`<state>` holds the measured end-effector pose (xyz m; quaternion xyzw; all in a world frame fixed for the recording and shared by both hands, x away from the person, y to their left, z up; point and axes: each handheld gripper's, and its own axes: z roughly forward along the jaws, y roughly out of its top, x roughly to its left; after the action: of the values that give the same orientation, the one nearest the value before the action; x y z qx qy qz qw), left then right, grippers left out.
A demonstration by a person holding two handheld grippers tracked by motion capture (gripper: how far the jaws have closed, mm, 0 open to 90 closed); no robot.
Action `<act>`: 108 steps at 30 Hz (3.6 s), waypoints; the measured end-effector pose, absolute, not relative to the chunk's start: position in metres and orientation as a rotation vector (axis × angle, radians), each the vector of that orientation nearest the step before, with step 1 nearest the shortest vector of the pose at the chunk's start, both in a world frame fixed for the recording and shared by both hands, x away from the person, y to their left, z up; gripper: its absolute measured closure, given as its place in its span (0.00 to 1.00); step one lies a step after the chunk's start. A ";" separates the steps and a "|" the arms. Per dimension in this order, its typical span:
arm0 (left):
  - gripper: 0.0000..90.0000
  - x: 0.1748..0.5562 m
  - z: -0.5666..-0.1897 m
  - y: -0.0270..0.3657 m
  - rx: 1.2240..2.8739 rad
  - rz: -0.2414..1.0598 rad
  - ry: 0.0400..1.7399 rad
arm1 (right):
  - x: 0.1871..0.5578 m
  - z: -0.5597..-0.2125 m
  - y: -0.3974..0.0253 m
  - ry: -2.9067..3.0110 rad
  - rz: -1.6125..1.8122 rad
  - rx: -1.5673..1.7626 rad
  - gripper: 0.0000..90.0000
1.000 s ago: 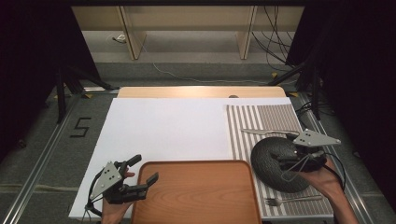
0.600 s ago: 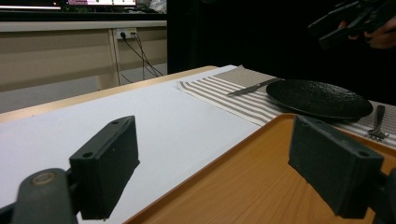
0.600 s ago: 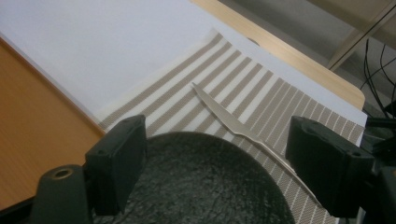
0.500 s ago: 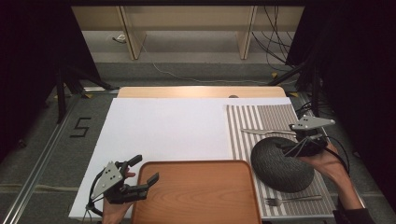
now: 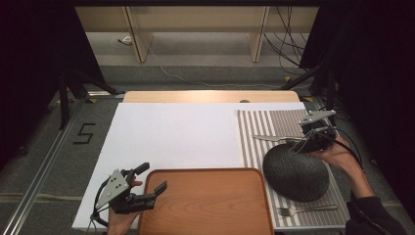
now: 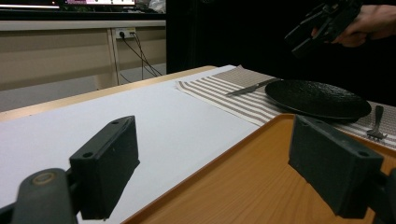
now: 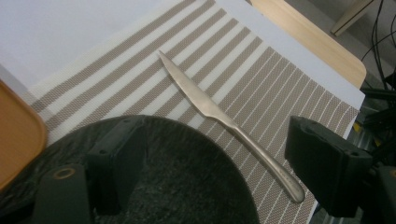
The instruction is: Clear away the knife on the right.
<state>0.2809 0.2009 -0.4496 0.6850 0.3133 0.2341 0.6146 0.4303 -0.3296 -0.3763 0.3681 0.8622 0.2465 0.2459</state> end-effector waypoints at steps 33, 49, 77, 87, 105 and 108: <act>0.18 0.281 -0.451 0.201 1.573 0.525 0.725 | 0.512 -0.403 -0.347 2.509 0.439 1.172 0.30; 0.18 0.282 -0.452 0.201 1.576 0.522 0.727 | 0.531 -0.420 -0.345 2.553 0.307 1.223 0.32; 0.18 0.282 -0.453 0.201 1.572 0.519 0.731 | 0.541 -0.436 -0.349 2.579 0.241 1.242 0.36; 0.18 0.282 -0.453 0.202 1.574 0.520 0.735 | 0.543 -0.439 -0.347 2.590 0.223 1.215 0.38; 0.18 0.282 -0.453 0.202 1.572 0.521 0.741 | 0.547 -0.442 -0.347 2.617 0.183 1.207 0.41; 0.18 0.282 -0.453 0.202 1.574 0.521 0.739 | 0.547 -0.443 -0.347 2.622 0.174 1.210 0.41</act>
<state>0.2820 0.2019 -0.4529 0.6832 0.3209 0.2263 0.6157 0.5474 -0.3470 -0.4428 0.4151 0.8993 0.0597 0.1239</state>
